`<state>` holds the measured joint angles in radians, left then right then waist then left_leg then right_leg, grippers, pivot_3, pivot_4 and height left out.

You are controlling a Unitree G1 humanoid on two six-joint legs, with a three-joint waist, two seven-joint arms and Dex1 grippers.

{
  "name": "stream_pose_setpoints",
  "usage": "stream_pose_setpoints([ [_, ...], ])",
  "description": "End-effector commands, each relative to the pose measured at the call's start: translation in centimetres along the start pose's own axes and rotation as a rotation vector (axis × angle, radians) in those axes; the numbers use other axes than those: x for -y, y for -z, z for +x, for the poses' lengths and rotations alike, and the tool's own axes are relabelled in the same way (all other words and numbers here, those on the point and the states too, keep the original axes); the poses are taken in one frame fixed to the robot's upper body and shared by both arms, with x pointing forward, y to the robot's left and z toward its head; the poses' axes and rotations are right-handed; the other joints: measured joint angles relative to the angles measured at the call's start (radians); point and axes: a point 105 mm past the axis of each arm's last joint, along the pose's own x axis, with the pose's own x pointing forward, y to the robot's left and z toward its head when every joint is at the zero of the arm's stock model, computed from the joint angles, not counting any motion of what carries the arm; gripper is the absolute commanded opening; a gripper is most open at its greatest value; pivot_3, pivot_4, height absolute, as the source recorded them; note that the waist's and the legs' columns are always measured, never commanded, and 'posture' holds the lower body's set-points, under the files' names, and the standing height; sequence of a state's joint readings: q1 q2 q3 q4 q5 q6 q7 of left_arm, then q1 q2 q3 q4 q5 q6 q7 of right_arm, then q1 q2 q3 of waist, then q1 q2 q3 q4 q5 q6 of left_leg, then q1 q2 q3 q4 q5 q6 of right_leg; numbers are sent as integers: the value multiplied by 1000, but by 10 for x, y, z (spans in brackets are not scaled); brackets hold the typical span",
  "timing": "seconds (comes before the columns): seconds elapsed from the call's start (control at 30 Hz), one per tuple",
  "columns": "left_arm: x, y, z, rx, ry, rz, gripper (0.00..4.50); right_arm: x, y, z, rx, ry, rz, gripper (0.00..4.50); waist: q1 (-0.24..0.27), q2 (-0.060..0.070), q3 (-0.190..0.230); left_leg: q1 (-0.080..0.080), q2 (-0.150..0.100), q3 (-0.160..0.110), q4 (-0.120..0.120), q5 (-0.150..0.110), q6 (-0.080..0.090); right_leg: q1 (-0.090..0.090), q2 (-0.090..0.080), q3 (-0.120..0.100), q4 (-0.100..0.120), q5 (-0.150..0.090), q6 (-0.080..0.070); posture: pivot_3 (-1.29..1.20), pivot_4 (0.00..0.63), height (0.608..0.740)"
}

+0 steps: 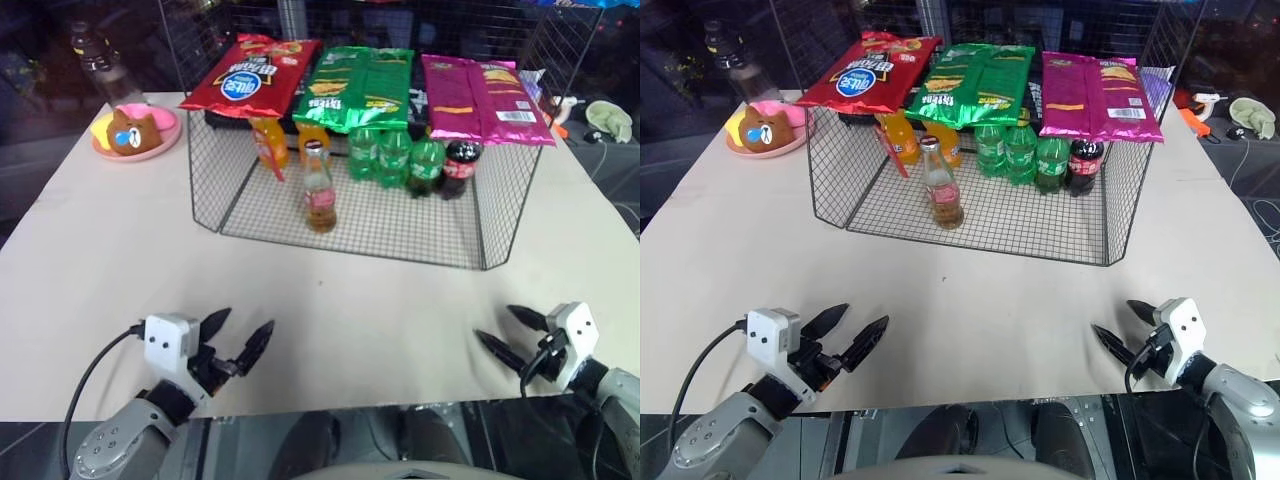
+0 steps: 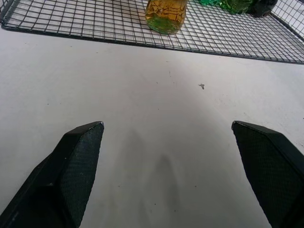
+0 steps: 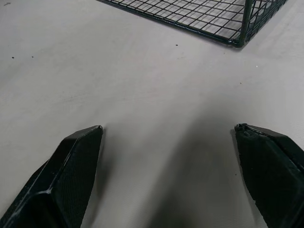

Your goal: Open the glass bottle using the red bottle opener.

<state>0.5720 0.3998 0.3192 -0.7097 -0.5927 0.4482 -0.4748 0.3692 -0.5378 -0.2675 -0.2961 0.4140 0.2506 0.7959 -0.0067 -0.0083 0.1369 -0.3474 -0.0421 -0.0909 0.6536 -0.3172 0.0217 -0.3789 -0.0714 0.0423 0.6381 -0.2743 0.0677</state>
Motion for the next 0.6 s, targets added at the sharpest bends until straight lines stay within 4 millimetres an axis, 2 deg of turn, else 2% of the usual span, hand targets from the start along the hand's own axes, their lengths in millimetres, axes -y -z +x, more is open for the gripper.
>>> stream_pose_setpoints([
  [0.03, 1, -7, 2, 24, 5, 26, 4470, 0, 3, -3, 8, -1, 22, 4500, 0, 0, 0, 0, 0, 0, 0, 0, 0, 0, 0, 0, 0, 0, 0, 0, 150, 740],
  [0.17, 3, -4, 6, 24, 4, 15, 4470, -9, -1, -3, 68, -51, 2, 4500, 2, 1, 1, 0, 0, 0, 0, 0, 0, 0, 0, 0, 0, 0, 0, 0, 150, 740],
  [0.4, 6, -1, 7, 23, 23, 23, 4470, -2, 2, -8, 80, -29, -27, 4500, 0, 2, 2, 0, 0, 0, 0, 0, 0, 0, 0, 1, 0, 0, 0, 0, 150, 740],
  [0.6, -3, 1, 6, 37, -20, 24, 4470, -5, -4, -10, 132, -65, -51, 4500, 1, 3, 3, 0, 0, 0, 0, 0, 0, 0, 0, 1, 0, 0, 0, 0, 150, 740],
])
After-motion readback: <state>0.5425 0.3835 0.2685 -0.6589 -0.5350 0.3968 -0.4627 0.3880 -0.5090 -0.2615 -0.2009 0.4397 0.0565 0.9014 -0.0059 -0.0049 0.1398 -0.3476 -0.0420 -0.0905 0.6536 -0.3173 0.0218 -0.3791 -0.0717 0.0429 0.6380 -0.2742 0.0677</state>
